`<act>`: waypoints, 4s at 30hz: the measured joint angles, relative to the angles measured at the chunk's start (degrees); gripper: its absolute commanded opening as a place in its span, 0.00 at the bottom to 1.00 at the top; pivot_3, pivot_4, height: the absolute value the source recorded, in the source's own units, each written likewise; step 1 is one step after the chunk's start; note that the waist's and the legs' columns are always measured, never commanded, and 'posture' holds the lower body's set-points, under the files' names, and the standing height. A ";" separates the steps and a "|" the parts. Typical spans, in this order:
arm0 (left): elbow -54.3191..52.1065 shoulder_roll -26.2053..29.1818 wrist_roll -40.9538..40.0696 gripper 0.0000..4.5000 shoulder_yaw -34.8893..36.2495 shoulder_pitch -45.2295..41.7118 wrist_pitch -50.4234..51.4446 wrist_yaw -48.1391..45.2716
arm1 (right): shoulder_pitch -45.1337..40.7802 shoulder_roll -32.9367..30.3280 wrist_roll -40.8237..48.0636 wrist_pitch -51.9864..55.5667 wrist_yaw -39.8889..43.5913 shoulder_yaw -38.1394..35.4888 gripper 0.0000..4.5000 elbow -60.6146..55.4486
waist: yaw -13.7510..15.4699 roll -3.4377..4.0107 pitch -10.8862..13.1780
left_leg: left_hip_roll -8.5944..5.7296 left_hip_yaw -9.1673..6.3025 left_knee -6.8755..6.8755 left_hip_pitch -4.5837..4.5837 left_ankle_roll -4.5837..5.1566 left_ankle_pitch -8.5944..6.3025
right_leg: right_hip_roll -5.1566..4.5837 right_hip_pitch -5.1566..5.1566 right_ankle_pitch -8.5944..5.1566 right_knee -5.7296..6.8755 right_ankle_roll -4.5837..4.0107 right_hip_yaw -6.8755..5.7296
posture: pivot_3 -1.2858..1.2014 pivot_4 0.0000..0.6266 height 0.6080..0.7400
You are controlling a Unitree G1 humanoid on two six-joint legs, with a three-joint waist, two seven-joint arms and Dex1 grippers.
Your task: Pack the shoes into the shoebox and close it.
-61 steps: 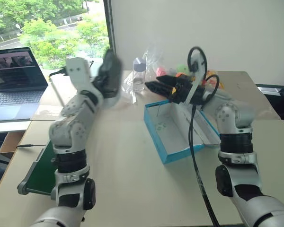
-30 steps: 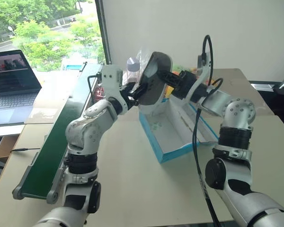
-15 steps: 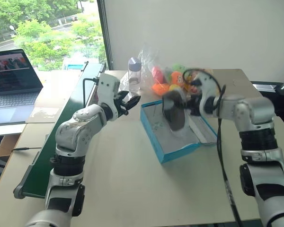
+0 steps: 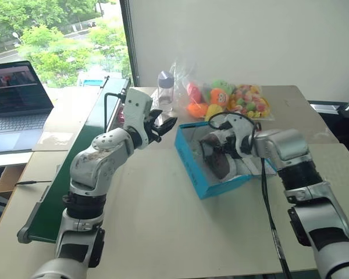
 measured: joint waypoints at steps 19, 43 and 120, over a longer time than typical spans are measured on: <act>-1.69 3.20 8.76 0.75 6.63 4.68 1.66 11.59 | -2.50 3.78 7.73 -6.06 9.50 -12.44 1.00 -17.77 | -0.14 0.01 0.00 | 0.06 0.00 -0.05 0.04 -0.03 0.00 | 0.03 -0.03 0.20 0.01 -0.32 -0.04 | 0.52 0.24 1.00; -3.28 3.81 9.22 0.99 22.45 16.16 -1.07 14.28 | 4.91 11.10 7.78 -22.53 16.97 -8.38 1.00 -16.04 | -0.04 0.00 0.00 | 0.05 0.00 -0.04 0.05 -0.69 -0.24 | -0.02 -0.06 0.24 0.06 -0.39 -0.09 | 0.52 0.24 1.00; 3.39 -13.90 -0.79 0.54 8.09 -2.36 -2.37 9.63 | -4.08 23.48 36.93 -3.00 -13.21 -40.34 1.00 -9.82 | -0.15 -0.01 0.00 | 0.11 0.00 -0.07 -0.26 -0.11 0.04 | -0.06 -0.25 0.32 0.02 -0.48 -0.33 | 0.52 0.24 1.00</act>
